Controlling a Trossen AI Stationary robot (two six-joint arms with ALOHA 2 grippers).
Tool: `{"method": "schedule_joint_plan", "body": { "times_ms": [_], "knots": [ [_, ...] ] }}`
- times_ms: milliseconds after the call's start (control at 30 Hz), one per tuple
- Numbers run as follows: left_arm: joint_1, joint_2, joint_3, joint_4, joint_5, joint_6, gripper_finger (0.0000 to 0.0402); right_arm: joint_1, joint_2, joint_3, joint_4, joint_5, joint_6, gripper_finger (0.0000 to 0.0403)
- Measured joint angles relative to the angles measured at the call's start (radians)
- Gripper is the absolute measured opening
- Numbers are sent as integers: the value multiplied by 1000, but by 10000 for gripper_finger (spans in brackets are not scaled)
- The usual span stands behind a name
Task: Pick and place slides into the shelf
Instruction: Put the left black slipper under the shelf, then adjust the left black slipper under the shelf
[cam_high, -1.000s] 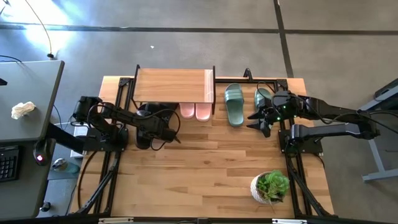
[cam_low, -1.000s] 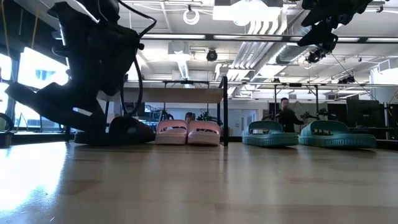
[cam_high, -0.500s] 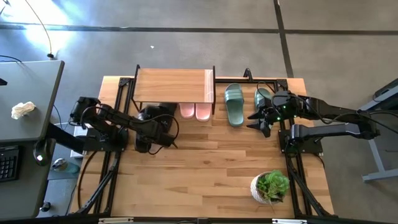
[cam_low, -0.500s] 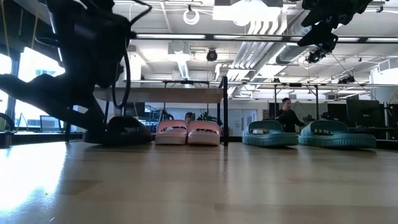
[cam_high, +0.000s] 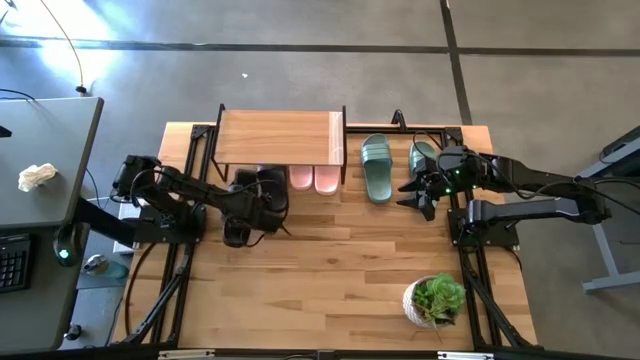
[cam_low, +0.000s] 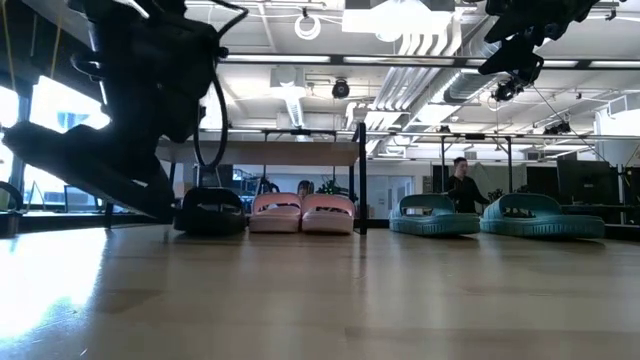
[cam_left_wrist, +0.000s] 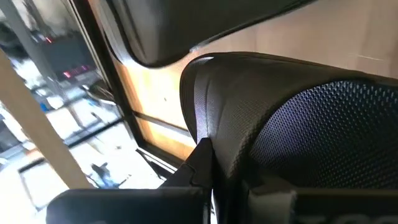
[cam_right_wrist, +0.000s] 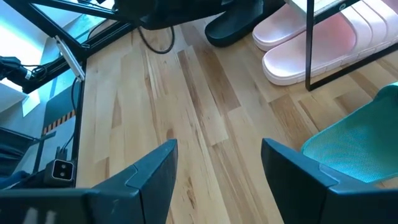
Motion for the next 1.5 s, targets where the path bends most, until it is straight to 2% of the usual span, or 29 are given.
{"method": "schedule_joint_plan", "body": {
  "times_ms": [233,400,600,867,1167,1400,1500],
  "knots": [
    [92,0,0,9,17,-53,27,0,0,0,0,0,0,222],
    [145,0,0,41,73,-50,54,0,0,0,0,0,0,222],
    [187,0,0,65,158,21,103,0,0,0,0,0,0,222],
    [192,0,0,50,170,29,164,0,0,0,0,0,0,222],
    [192,-1,5,14,253,14,201,0,0,0,0,0,0,222],
    [175,-1,131,-169,353,-130,207,0,0,0,0,-1,0,222],
    [137,-5,218,-226,442,-168,199,0,0,0,0,-11,0,222]
  ]
}}
